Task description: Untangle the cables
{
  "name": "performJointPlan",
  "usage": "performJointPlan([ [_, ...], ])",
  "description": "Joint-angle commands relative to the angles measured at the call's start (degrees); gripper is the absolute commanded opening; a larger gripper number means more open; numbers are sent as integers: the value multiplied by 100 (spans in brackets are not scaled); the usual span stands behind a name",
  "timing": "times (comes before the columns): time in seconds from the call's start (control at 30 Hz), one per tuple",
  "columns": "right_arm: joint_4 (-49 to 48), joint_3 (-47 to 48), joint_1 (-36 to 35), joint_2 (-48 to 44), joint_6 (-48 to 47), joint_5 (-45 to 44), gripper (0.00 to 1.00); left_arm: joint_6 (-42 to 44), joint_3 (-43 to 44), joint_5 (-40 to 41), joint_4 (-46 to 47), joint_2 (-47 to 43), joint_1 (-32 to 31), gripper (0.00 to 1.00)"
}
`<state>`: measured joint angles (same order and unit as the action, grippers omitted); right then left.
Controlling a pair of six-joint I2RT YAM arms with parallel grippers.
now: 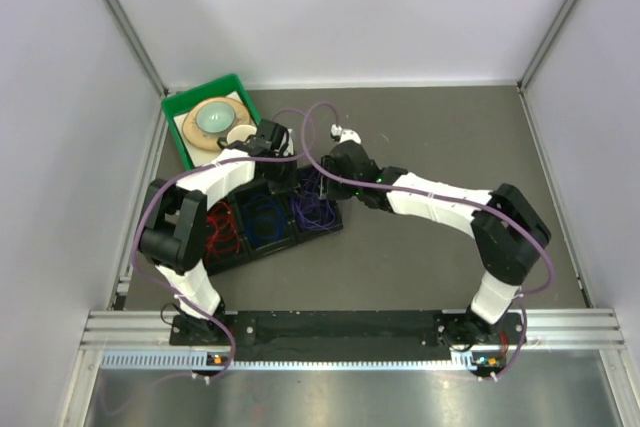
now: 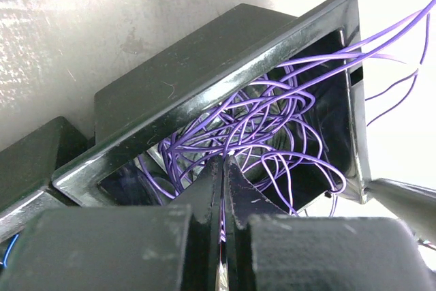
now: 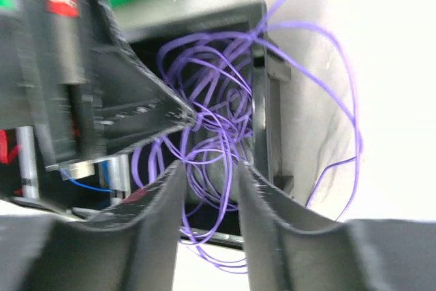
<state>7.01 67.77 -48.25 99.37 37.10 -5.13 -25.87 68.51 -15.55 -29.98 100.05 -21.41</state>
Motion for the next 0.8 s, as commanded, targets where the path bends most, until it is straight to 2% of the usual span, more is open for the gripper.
performJointPlan([
  [0.0, -138, -53, -18, -542, -63, -287, 41, -68, 4, -62, 238, 58, 32, 0],
  [0.03, -95, -53, -9, -559, -71, -331, 48, -76, -4, -62, 229, 50, 23, 0],
  [0.13, -50, -202, 0, -743, -19, -488, 52, -76, -13, -80, 220, 41, 23, 0],
  [0.27, -190, -833, 279, -1243, 270, -674, 50, -59, 13, -80, 220, 23, 23, 0],
  [0.33, -374, -1124, 500, -1324, 490, -491, 50, -41, 48, -80, 185, 41, 32, 0],
  [0.47, -568, -1407, 974, -1052, 763, -68, 50, -41, 92, -124, 194, 85, 31, 0],
  [0.77, -657, -818, 1028, 11, 992, 126, 53, -32, 83, -80, 141, 85, 32, 0],
])
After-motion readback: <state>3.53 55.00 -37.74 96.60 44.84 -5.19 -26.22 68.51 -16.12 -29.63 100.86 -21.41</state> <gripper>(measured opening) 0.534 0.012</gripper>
